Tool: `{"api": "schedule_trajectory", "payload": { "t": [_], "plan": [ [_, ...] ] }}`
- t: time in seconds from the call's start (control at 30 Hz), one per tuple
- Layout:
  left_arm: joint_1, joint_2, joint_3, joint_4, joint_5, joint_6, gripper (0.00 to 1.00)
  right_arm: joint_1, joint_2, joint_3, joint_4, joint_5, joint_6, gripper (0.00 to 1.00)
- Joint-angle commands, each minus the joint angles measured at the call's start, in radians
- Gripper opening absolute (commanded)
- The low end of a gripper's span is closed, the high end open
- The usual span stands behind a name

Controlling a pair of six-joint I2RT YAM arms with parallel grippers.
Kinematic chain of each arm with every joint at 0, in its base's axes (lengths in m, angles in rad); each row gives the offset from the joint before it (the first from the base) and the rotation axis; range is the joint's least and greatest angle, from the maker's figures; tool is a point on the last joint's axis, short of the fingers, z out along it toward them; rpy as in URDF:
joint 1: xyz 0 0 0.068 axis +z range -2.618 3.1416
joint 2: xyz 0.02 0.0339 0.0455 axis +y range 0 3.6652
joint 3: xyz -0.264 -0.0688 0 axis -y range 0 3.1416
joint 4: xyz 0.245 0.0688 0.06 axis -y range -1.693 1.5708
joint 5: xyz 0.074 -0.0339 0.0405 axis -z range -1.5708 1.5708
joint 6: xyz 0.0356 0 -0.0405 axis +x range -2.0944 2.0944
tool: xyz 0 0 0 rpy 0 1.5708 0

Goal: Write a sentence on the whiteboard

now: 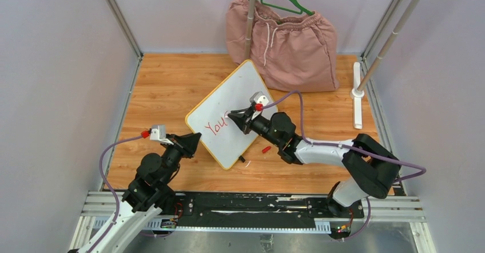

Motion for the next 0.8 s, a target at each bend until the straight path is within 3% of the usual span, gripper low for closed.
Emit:
{"api": "schedule_trajectory", "payload": {
  "t": [0.0, 0.3, 0.77],
  "plan": [
    [-0.002, -0.007, 0.015, -0.031, -0.037, 0.035, 0.00, 0.015, 0.006, -0.042, 0.028, 0.001, 0.014, 0.00],
    [-0.002, -0.004, 0.015, -0.030, -0.034, 0.033, 0.00, -0.014, -0.025, -0.078, -0.009, 0.073, -0.004, 0.00],
    [-0.003, -0.005, 0.017, -0.031, -0.033, 0.034, 0.00, -0.044, -0.082, -0.085, 0.030, 0.065, -0.007, 0.00]
  ]
}}
